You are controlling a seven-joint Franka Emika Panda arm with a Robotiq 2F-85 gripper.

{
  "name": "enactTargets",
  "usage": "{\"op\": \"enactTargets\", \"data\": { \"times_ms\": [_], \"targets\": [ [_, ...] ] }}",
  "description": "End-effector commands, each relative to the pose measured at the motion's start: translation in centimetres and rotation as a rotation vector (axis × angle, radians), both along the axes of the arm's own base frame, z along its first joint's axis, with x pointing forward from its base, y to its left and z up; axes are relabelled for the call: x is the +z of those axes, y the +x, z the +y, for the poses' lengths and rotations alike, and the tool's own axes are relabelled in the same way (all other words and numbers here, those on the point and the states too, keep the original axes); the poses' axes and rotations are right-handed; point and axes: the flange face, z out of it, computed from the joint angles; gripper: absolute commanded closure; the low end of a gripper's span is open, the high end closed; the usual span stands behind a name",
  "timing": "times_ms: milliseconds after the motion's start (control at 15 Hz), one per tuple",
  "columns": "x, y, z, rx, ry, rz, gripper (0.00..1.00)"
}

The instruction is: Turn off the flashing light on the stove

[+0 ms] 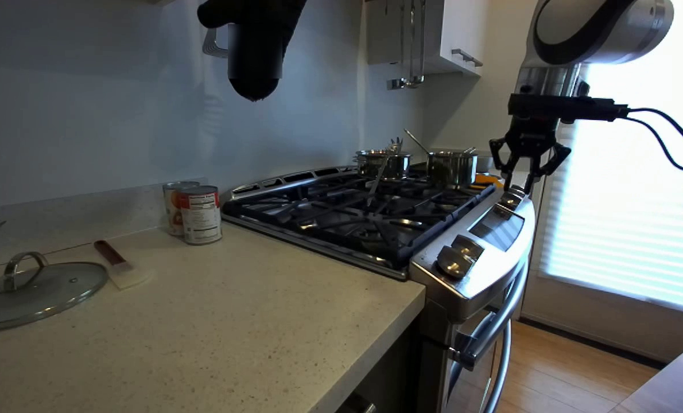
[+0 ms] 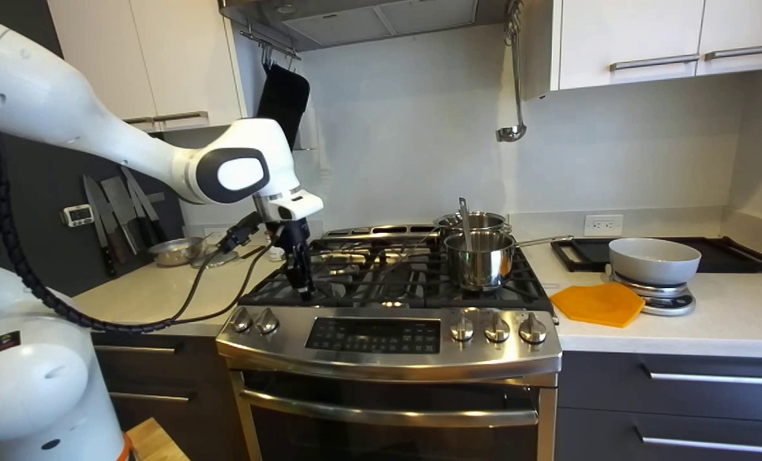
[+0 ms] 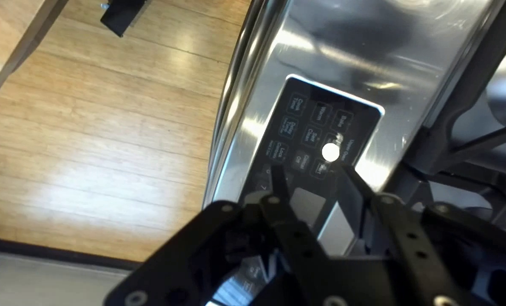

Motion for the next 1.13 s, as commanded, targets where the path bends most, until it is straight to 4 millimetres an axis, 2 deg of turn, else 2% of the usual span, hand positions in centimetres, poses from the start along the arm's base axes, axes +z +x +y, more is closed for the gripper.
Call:
{"op": "enactTargets", "data": {
  "times_ms": [0,200,333,600,733,867,933,1067],
  "targets": [
    [3.8,-2.0,1.1,0.148,-0.133,-0.003,0.3],
    [6.5,-3.1,2.7,0.308,-0.178,0.026,0.07],
    [8.1,-3.7,3.7,0.419,-0.193,0.038,0.0],
    [10.5,-5.6,5.1,0.636,-0.248,0.043,0.0],
    [11.0,-6.5,5.2,0.751,-0.254,0.026,0.0],
    [10.6,-6.7,4.9,0.864,-0.257,0.002,0.0],
    [11.2,-5.7,5.4,0.771,-0.246,0.015,0.0],
    [11.3,-6.2,5.1,0.827,-0.244,0.006,0.0]
  ]
}}
